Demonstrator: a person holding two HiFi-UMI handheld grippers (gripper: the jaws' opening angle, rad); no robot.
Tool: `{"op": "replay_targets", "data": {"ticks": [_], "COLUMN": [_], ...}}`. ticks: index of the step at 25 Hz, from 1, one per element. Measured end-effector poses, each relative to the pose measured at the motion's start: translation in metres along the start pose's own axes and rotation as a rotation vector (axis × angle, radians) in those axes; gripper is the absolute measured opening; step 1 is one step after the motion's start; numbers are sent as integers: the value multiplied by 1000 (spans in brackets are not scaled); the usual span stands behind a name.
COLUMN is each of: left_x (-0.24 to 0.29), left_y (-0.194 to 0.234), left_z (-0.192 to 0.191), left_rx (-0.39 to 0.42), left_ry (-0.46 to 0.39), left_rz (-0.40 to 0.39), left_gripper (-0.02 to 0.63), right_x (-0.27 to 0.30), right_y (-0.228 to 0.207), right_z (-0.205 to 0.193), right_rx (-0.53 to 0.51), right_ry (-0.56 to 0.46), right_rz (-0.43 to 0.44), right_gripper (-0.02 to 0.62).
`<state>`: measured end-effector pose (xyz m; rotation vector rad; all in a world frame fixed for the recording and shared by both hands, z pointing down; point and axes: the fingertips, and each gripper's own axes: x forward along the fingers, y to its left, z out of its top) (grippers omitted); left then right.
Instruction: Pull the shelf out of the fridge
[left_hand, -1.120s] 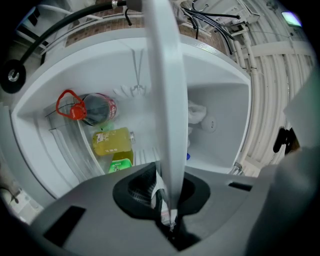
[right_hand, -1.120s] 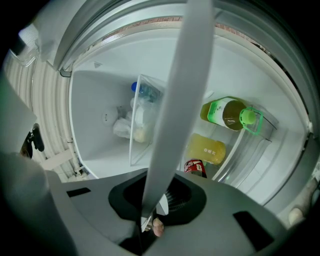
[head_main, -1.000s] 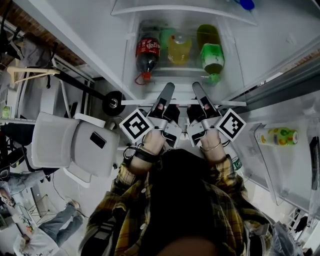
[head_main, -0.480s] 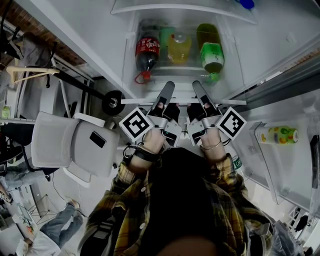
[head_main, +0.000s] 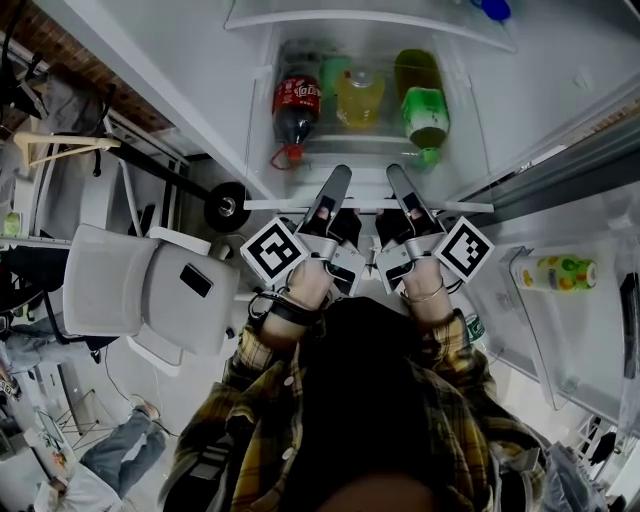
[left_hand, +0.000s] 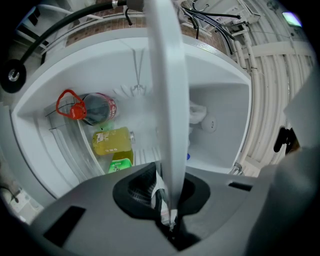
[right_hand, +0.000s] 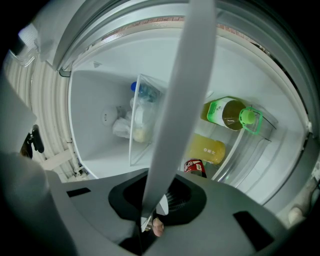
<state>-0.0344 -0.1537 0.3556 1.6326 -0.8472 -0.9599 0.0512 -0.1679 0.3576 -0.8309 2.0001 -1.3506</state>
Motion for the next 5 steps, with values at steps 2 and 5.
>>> {"op": "replay_targets", "data": {"ticks": [2,5], "left_x": [0,2], "left_y": [1,0], "left_z": [0,1], "left_rx": [1,1], "left_ry": [-1,0], "left_rz": [5,6], "left_gripper": [34,34], "right_x": [1,2], "right_y": [0,1], "right_z": [0,2], "right_rx": [-1,-2], "right_ry": [2,3], "right_rz": [-1,-2], "right_gripper": [46,46]}}
